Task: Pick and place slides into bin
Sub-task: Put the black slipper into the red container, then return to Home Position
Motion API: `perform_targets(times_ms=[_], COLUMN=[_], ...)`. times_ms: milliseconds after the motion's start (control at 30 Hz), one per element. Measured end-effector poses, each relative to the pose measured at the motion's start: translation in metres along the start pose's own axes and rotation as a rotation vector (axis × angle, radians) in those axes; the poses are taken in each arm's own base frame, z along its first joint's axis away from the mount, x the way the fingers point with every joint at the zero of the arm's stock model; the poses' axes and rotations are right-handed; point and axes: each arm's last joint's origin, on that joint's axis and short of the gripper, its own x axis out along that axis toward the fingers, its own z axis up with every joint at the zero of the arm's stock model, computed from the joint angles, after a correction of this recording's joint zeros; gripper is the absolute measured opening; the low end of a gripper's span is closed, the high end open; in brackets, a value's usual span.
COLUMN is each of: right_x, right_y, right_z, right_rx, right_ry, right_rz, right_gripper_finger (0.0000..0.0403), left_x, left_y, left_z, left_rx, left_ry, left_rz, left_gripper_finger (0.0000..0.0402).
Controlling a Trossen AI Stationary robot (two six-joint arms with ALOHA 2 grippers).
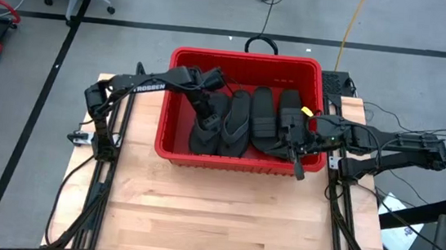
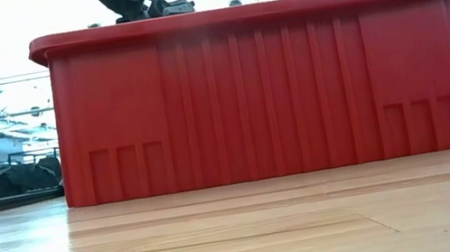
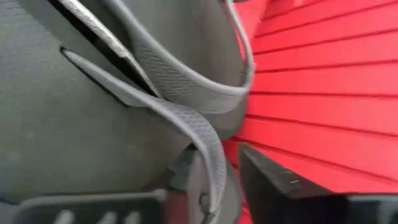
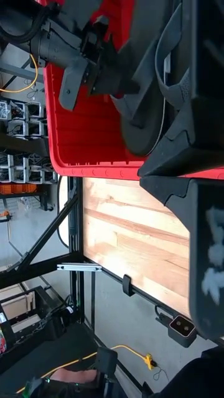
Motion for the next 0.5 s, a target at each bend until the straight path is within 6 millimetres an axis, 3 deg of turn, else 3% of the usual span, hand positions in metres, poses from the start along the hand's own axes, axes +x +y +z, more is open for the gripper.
perform_targets(times_ms=[300, 500], right_x=[0.000, 0.000], right_y=[0.000, 0.000], right_z=[0.000, 0.000], right_rx=[0.012, 0.020], right_ry=[0.000, 0.000], right_rz=[0.000, 0.000], right_gripper_finger=[0.0000, 0.0000], left_x=[0.000, -0.010], left_y=[0.001, -0.005], left_z=[0.000, 0.004], left_rx=[-0.012, 0.068], left_ry=[-0.004, -0.008], left_rz=[0.018, -0.010], left_gripper_finger=[0.0237, 0.0290])
